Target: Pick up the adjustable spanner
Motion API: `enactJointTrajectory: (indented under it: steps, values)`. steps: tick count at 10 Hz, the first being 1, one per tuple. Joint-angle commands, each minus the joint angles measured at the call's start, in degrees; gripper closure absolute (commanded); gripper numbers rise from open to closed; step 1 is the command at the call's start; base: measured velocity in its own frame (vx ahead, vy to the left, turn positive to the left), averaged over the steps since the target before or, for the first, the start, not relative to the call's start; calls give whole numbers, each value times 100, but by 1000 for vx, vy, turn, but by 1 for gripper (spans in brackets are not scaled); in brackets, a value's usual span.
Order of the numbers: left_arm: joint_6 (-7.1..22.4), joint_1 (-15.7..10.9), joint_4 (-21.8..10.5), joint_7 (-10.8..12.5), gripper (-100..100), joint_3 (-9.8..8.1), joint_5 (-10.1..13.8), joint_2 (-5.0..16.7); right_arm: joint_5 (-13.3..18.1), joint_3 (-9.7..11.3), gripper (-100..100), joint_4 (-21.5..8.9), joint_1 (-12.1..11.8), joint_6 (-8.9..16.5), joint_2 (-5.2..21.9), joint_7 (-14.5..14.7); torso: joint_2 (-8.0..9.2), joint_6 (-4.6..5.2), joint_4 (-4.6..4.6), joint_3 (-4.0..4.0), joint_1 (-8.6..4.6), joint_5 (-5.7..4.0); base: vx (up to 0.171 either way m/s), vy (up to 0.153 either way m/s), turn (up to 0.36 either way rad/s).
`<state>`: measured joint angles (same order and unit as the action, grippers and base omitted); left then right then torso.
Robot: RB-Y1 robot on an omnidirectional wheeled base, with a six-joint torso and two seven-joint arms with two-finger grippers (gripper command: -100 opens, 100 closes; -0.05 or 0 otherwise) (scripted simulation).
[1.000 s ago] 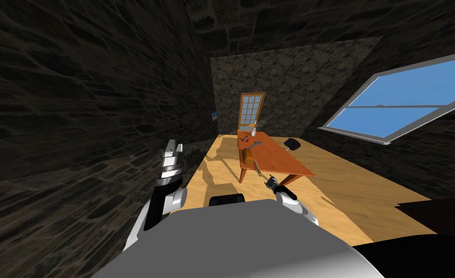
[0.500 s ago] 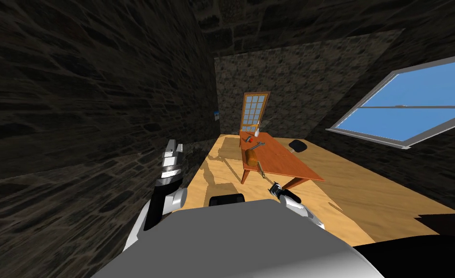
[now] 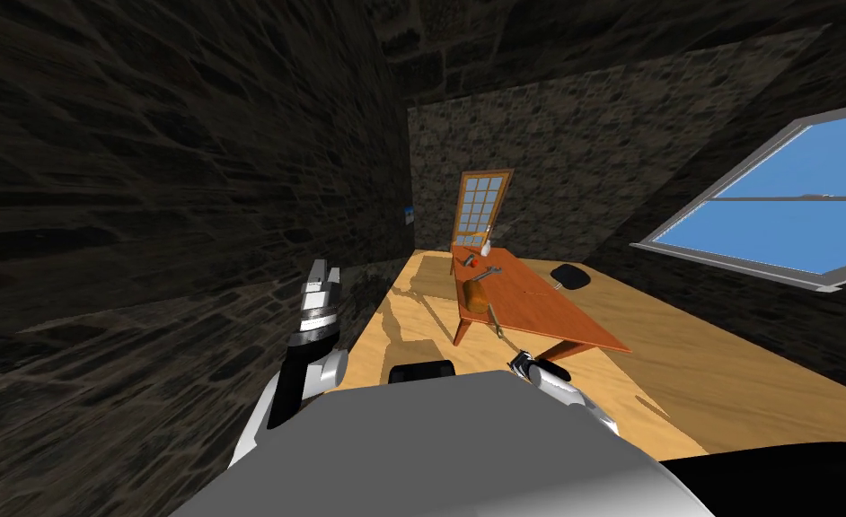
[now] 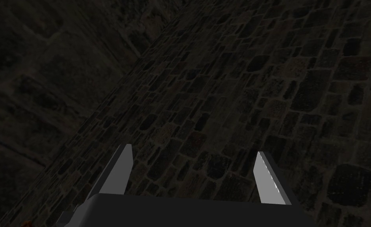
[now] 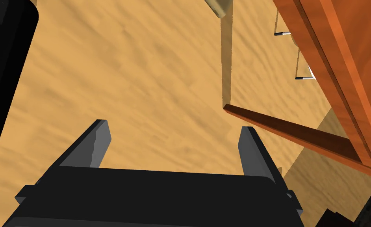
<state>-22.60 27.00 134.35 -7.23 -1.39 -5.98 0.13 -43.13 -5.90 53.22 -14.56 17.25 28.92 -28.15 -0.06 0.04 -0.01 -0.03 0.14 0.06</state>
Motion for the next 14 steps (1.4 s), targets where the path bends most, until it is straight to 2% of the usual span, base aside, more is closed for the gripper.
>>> enactJointTrajectory:
  steps: [1,2,3,4,6,7,8,9,10,11,12,13,14]
  values:
    - [0,0,0,0,0,0,0,0,-256,-65,-100,-286,106,286,139,-150,0,0,0,0,0,0,66,61,186]
    - [0,0,0,0,0,1,0,0,-256,-65,-100,-487,106,343,139,-150,-11,-5,-1,-5,5,1,63,47,91]
    - [0,0,0,0,0,0,0,0,-256,-65,-100,-487,106,343,139,-150,-10,0,-2,-6,2,1,19,22,-24]
    - [0,0,0,0,0,0,0,0,-492,-107,-100,-771,231,589,271,-270,2,1,0,1,-4,-1,33,32,152]
    - [0,0,0,0,0,0,0,0,-492,-107,-100,-920,231,592,271,-270,-1,-1,0,0,-5,-1,27,20,56]
    - [0,0,0,0,0,0,0,0,-720,-148,-100,-1127,355,836,404,-386,6,1,1,3,-9,-2,35,37,141]
    - [0,0,0,0,0,0,0,0,-720,-148,-100,-1292,355,836,404,-386,0,-4,1,1,-2,0,51,26,112]
    - [0,0,0,0,0,0,0,0,-938,-188,-100,-1599,478,1035,538,-499,-4,0,-1,-3,-6,-1,69,27,173]
    - [0,0,0,0,0,0,0,0,-938,-188,-100,-1752,478,1074,538,-499,-11,-3,-1,-6,-5,0,53,7,88]
    - [0,0,0,0,0,0,0,0,-1147,-228,-100,-1934,597,1295,670,-608,-7,1,-2,-4,-11,-2,57,0,124]
    - [0,0,0,0,0,0,0,0,-1147,-228,-100,-2073,597,1304,670,-608,-9,-3,-1,-5,-14,-2,52,6,99]
    - [0,0,0,0,0,0,0,0,-1345,-266,-100,-2397,714,1524,802,-714,-7,0,-2,-4,-12,-3,60,14,146]
    - [0,0,0,0,0,0,0,0,-1345,-266,-100,-2525,714,1526,802,-697,-9,-2,-1,-5,-10,-1,44,5,88]
